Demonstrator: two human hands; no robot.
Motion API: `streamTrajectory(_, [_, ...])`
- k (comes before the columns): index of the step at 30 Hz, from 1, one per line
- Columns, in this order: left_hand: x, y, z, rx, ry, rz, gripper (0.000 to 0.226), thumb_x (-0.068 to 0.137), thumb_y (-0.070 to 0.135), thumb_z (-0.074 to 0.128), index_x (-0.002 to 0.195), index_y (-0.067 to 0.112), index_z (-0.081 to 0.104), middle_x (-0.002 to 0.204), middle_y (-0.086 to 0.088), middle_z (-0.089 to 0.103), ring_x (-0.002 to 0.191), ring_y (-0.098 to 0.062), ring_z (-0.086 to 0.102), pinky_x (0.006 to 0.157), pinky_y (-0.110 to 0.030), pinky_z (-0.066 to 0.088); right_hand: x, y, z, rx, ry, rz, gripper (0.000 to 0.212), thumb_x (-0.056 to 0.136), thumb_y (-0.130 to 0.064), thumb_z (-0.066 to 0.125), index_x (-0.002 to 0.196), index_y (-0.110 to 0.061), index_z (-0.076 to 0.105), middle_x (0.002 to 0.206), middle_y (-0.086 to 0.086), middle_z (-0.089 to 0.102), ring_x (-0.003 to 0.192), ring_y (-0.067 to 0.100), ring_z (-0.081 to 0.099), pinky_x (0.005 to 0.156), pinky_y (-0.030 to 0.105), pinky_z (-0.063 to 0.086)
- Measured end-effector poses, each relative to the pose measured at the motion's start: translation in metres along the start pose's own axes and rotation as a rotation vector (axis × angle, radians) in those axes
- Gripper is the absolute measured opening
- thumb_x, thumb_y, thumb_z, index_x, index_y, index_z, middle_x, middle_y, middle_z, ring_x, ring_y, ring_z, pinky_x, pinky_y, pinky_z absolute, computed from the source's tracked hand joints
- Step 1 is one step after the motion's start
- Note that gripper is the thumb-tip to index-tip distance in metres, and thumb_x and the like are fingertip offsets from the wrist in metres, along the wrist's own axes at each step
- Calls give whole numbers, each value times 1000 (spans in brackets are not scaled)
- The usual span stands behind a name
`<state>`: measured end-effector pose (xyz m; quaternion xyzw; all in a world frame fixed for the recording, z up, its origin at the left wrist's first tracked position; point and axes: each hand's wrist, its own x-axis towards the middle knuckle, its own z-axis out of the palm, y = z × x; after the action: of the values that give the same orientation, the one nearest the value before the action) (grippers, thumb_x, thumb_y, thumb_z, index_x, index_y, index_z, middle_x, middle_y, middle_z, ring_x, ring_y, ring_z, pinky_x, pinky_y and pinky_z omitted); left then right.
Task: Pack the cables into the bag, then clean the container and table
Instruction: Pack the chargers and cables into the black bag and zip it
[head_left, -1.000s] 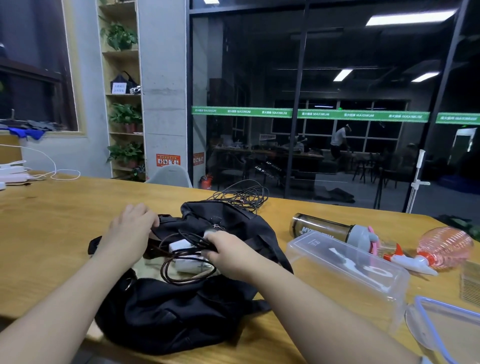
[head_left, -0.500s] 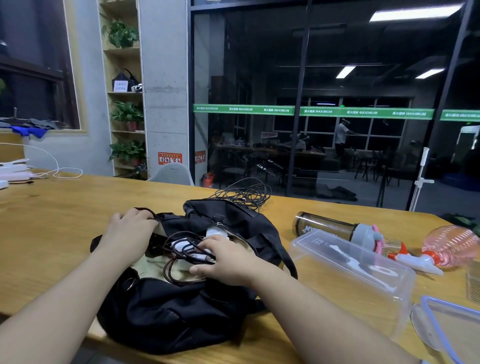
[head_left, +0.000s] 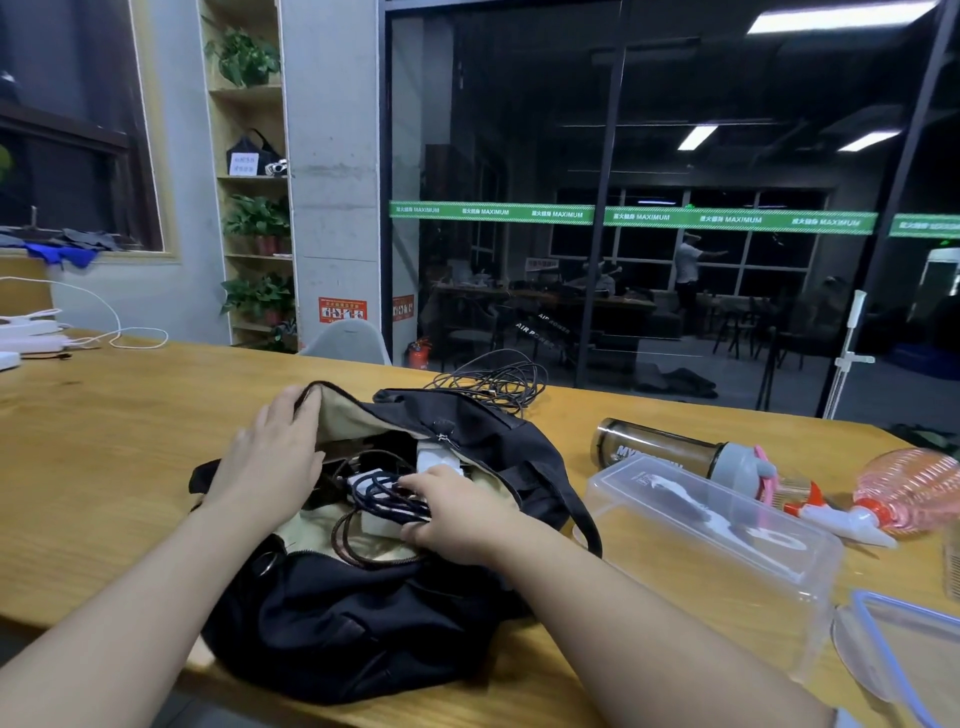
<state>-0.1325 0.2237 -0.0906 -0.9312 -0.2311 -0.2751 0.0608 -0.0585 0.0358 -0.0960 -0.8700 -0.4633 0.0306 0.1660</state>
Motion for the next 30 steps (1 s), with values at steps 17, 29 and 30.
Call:
streamTrajectory(17, [-15, 36, 2, -372, 101, 165, 43, 92, 37, 32, 121, 20, 60, 124, 3, 56, 118, -22, 45, 99, -43, 36, 36, -13, 18, -121, 246, -202, 28, 89, -17, 59, 107, 4, 60, 107, 23, 53, 99, 38, 50, 83, 41, 42])
streamTrajectory(29, [-36, 35, -2, -502, -287, 414, 56, 65, 88, 17, 111, 66, 40, 119, 36, 41, 118, 7, 38, 103, -29, 34, -14, 29, -43, -79, 204, -121, 46, 82, -45, 67, 117, -17, 62, 113, -1, 60, 105, 14, 53, 89, 29, 45])
streamTrajectory(30, [-35, 37, -3, -494, -320, 446, 41, 70, 82, 27, 106, 69, 41, 117, 36, 42, 116, 8, 38, 102, -26, 33, -17, 32, -44, -108, 197, -99, 39, 85, -41, 66, 114, -16, 63, 111, 0, 60, 102, 15, 54, 87, 29, 45])
